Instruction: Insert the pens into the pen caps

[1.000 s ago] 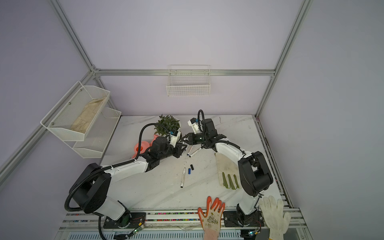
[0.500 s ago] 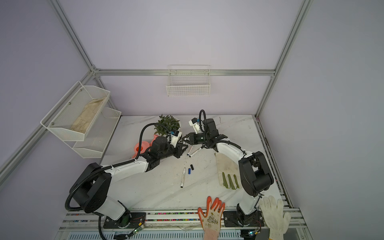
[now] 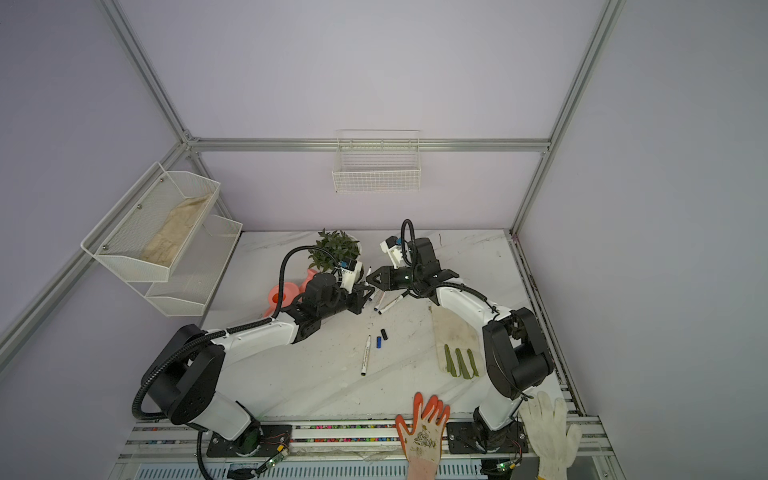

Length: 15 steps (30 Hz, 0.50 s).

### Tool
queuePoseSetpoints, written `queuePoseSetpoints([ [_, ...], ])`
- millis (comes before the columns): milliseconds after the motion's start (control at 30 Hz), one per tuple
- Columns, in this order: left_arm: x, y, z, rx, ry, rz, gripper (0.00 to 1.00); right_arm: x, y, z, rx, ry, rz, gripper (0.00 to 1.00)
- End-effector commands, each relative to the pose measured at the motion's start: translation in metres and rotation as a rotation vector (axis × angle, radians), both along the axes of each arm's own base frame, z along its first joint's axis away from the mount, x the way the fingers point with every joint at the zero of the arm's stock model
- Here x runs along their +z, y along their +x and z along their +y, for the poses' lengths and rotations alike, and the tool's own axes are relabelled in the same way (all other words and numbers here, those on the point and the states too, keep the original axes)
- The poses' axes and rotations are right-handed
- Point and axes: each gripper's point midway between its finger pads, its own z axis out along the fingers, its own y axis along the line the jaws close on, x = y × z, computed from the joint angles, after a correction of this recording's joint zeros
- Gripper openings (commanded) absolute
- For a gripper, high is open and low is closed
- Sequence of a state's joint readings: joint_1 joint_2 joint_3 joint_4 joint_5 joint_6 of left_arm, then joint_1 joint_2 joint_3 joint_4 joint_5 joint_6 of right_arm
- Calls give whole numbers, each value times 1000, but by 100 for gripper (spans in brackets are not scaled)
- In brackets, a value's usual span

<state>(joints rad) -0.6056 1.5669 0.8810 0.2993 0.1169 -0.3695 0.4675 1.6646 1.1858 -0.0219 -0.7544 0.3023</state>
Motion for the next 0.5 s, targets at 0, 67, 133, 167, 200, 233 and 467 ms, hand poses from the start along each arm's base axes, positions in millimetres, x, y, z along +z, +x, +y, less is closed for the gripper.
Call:
queuePoseSetpoints([
  [0,47,27,39,255,-41,-91,0,-37,-25,-17,-19,-187,31,32],
  [67,45,29,51,319,-27,-89,0,-65,-42,-23,-7,-314,59,32],
  [133,42,30,58,347,-14,-87,0,-94,-63,-24,37,-441,92,32],
  [167,42,30,61,354,-7,-87,0,-108,-75,-23,66,-503,102,31],
  [200,41,30,63,359,-3,-86,0,-121,-86,-22,96,-566,107,31],
  [233,41,30,63,358,-3,-86,0,-130,-94,-21,123,-610,107,31],
  [467,40,27,63,348,-3,-85,0,-159,-115,-21,181,-726,135,33],
])
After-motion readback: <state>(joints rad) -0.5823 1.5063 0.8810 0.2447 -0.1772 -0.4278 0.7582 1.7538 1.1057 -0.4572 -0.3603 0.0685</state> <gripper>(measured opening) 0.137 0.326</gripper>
